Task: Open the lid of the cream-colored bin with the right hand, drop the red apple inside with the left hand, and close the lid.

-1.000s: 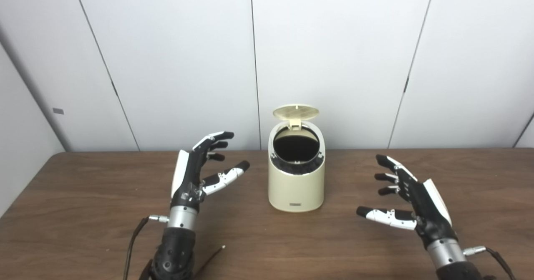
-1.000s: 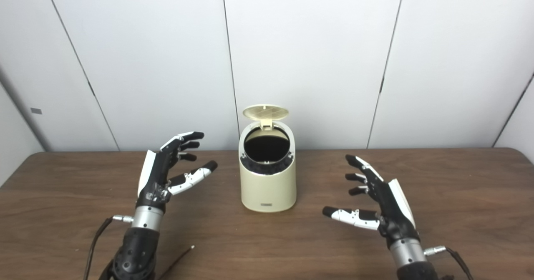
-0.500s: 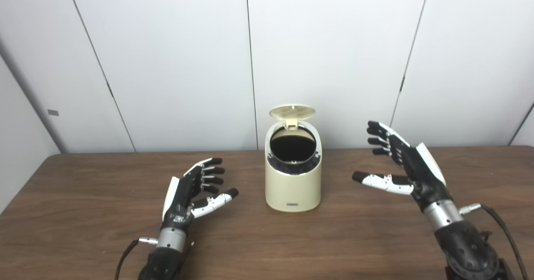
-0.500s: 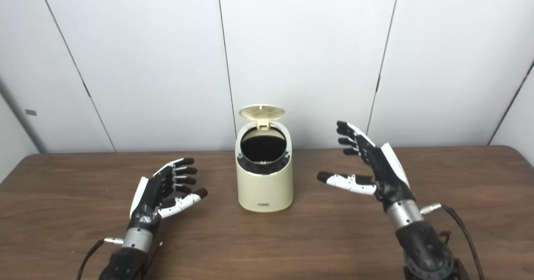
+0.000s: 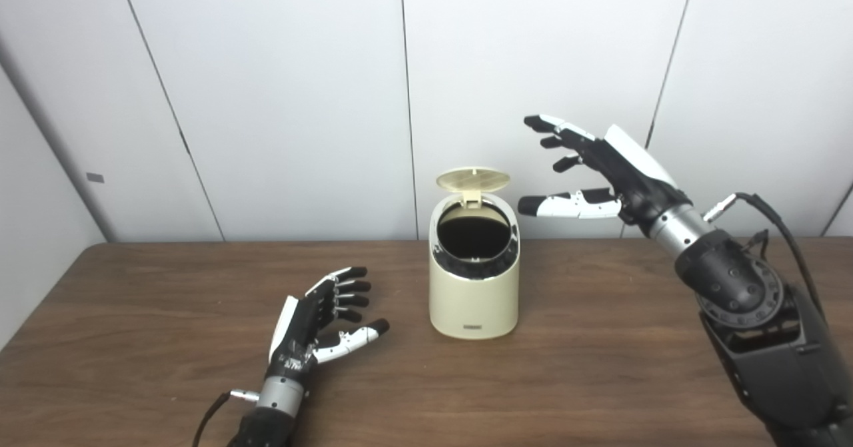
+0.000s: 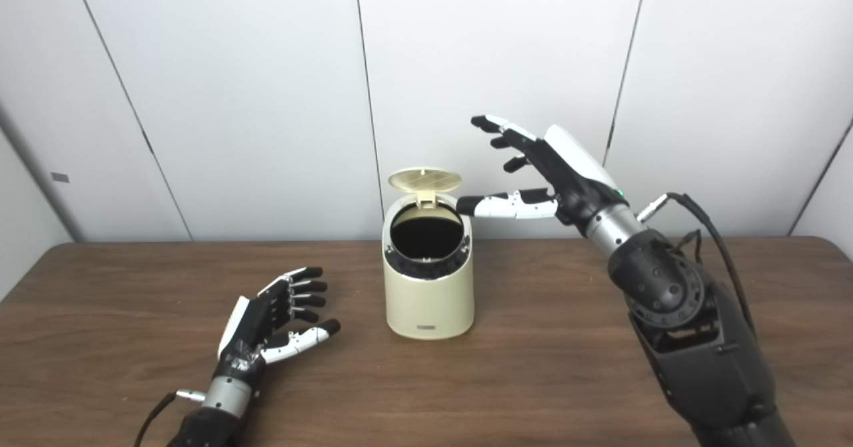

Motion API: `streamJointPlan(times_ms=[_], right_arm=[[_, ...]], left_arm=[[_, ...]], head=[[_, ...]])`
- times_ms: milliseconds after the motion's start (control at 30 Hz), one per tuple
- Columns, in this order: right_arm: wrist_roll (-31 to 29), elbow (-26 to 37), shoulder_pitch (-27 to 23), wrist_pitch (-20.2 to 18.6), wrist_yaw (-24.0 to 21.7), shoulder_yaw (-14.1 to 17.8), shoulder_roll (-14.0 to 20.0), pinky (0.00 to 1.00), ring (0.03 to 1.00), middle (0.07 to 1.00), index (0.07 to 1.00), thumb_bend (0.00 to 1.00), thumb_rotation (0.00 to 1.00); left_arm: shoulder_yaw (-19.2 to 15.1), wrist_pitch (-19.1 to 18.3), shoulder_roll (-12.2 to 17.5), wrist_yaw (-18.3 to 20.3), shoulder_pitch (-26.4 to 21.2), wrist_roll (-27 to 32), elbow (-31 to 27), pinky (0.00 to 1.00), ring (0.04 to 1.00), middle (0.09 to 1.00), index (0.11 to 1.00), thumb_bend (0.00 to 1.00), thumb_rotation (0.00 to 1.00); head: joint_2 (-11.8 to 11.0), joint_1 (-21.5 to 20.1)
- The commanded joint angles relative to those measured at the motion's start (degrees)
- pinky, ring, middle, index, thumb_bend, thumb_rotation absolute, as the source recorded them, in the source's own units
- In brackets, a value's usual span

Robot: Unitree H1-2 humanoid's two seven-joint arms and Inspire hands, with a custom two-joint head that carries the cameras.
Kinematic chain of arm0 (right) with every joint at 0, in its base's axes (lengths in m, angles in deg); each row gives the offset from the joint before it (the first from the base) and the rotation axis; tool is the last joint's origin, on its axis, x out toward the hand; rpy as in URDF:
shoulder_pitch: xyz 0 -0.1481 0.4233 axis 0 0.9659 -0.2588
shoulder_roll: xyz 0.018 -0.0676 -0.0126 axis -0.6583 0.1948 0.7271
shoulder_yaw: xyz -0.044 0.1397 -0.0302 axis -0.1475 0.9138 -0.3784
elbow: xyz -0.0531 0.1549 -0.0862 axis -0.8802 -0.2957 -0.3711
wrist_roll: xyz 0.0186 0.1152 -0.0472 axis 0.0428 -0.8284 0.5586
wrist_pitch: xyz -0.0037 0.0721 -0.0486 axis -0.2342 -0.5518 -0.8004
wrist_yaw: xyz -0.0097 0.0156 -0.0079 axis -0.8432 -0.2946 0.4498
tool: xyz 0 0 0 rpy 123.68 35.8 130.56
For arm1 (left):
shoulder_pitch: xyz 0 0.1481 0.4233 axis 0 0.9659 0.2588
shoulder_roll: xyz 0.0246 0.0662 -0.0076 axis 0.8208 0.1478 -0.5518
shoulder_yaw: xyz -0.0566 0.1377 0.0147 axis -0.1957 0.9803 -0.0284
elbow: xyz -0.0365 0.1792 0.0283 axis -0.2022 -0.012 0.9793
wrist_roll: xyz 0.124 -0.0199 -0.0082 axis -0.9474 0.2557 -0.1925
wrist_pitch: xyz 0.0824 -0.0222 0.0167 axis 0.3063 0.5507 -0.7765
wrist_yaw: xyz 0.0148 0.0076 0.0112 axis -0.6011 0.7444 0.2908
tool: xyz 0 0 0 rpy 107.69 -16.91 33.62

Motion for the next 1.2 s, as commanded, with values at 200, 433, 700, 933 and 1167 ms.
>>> streamJointPlan(times_ms=[200, 433, 700, 933, 1167], right_arm=[[4.9, -1.6, -6.9, -0.2, -3.9, -4.0, 1.5, 0.79, 0.89, 0.892, 0.852, 0.71, 0.67], [6.7, -3.0, -8.1, 0.2, -7.0, -6.7, 0.9, 0.81, 0.909, 0.864, 0.814, 0.69, 0.65], [8.6, -3.1, -7.5, 1.4, -7.4, -8.6, 0.6, 0.77, 0.875, 0.815, 0.771, 0.73, 0.59], [8.3, -1.0, -6.3, 2.0, -9.0, -8.7, 1.2, 0.81, 0.907, 0.809, 0.762, 0.7, 0.56], [6.9, 1.8, -4.5, 4.6, -9.1, -7.7, 1.8, 0.81, 0.92, 0.804, 0.755, 0.7, 0.55]], left_arm=[[0.3, 3.9, -1.7, -1.5, 2.2, -1.1, 4.2, 0.61, 0.683, 0.73, 0.796, 0.71, 0.13], [-0.1, 3.9, -2.3, -1.2, 2.0, -0.8, 4.3, 0.62, 0.694, 0.735, 0.797, 0.71, 0.1], [-0.3, 3.3, -2.5, -1.7, 2.0, -1.7, 3.8, 0.62, 0.703, 0.737, 0.794, 0.72, 0.12], [-0.3, 3.2, -2.5, -1.7, 2.1, -2.0, 3.6, 0.61, 0.695, 0.732, 0.792, 0.72, 0.11], [-0.4, 2.1, -2.6, -1.5, 2.2, -2.0, 3.1, 0.62, 0.697, 0.731, 0.787, 0.72, 0.11]], head=[[-0.1, 0.7], [0.0, 0.9], [0.3, 1.1], [0.6, 1.3], [1.1, 1.4]])
